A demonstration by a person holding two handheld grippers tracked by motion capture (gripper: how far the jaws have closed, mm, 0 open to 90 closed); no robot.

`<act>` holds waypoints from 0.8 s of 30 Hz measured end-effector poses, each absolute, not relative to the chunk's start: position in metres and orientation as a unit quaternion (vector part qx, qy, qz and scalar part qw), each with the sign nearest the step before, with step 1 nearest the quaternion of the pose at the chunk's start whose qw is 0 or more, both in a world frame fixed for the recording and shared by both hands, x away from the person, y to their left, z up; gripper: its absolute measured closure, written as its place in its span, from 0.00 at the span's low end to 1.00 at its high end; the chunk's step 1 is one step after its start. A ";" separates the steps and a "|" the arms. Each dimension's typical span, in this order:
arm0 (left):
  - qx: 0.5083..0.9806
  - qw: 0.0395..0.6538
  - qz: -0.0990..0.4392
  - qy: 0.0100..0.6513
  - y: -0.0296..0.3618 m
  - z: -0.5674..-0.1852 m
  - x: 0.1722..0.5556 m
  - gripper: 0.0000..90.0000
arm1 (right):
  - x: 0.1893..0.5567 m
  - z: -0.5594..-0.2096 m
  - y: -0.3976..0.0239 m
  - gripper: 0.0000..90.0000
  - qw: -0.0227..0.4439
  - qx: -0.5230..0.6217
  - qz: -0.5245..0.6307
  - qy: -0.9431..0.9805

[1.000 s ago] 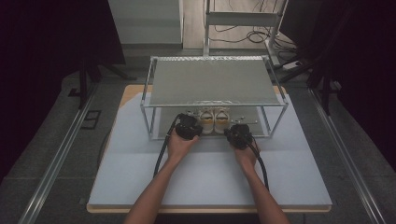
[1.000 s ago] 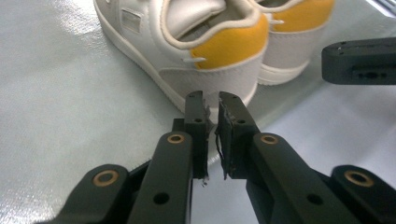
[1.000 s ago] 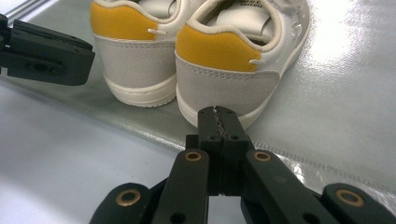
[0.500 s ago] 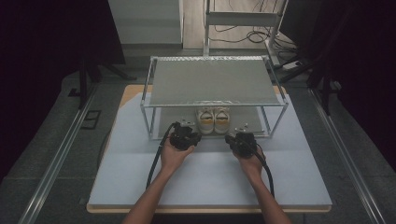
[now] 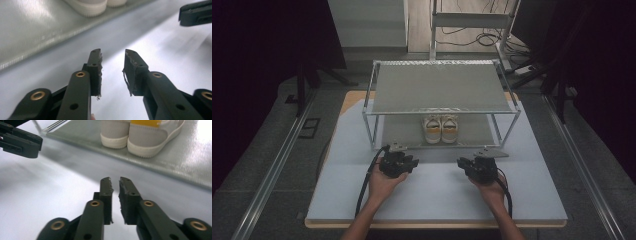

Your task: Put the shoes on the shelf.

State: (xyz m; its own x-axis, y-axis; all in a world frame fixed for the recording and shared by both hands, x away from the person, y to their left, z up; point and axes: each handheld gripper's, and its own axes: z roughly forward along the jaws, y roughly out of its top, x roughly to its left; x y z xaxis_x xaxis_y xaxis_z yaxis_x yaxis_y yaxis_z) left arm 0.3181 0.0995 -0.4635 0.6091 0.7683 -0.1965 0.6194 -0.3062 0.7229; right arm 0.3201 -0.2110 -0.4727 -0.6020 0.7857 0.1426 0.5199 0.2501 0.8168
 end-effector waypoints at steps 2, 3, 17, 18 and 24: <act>0.801 0.402 0.091 0.435 0.104 -0.466 0.311 0.72 | 0.313 -0.475 -0.215 0.81 0.152 0.418 0.442 0.779; 0.805 0.397 0.091 0.432 0.108 -0.468 0.308 0.71 | 0.310 -0.476 -0.217 0.79 0.154 0.418 0.439 0.780; 0.796 0.380 0.098 0.461 0.143 -0.483 0.282 0.54 | 0.285 -0.488 -0.256 0.63 0.155 0.436 0.426 0.777; 0.797 0.378 0.099 0.461 0.145 -0.483 0.281 0.53 | 0.285 -0.489 -0.259 0.62 0.153 0.438 0.426 0.776; 0.792 0.383 0.101 0.465 0.150 -0.481 0.280 0.52 | 0.283 -0.486 -0.265 0.62 0.159 0.442 0.432 0.770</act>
State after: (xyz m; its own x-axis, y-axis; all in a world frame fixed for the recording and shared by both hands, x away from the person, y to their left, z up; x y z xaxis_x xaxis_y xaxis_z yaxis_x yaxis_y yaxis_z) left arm 0.2797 0.1501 -0.4807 0.5475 0.8137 -0.1954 0.6585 -0.2748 0.7006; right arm 0.2831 -0.2649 -0.4864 -0.5584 0.8180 0.1383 0.5438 0.2350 0.8057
